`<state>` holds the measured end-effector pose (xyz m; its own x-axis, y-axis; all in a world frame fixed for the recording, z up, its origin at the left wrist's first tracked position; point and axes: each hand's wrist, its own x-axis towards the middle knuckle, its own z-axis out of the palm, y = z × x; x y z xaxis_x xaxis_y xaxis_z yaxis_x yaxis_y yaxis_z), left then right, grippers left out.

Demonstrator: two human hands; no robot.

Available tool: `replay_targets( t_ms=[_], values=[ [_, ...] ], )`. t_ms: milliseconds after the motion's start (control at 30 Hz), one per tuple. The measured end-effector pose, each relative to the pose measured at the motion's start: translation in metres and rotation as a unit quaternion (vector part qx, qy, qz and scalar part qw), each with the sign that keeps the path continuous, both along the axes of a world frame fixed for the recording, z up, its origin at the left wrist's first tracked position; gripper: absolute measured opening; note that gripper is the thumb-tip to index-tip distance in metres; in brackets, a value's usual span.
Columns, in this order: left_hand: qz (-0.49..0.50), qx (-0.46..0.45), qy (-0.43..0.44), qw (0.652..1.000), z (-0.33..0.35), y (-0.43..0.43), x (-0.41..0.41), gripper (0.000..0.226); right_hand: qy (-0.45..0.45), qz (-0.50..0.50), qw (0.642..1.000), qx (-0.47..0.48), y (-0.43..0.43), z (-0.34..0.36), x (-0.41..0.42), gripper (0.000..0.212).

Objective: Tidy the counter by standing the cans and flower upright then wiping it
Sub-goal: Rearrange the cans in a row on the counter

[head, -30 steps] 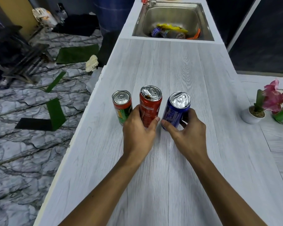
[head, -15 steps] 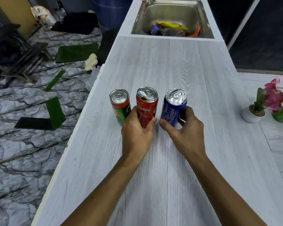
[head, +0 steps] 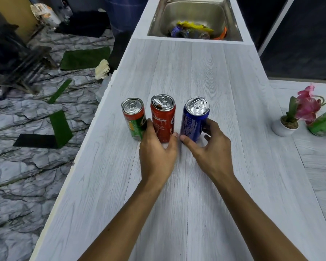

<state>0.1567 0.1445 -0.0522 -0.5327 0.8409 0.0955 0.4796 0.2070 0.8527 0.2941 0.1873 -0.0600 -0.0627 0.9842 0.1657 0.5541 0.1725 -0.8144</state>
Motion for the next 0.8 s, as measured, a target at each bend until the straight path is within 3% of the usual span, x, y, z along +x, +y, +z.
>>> replay_targets(
  t_ms=[400,600,800],
  values=[
    [0.023,-0.079,0.019,0.996,-0.021,-0.051,0.019,0.077,-0.145,0.011,0.987,-0.07,-0.032,0.007,0.031,0.081],
    [-0.11,-0.102,0.1,0.983,-0.016,-0.075,0.028,0.069,-0.198,0.055,0.977,-0.058,-0.054,0.014,0.061,0.084],
    [-0.218,-0.096,0.109,0.965,-0.003,-0.073,0.058,0.066,-0.233,0.069,0.97,-0.033,-0.074,0.022,0.1,0.077]
  ],
)
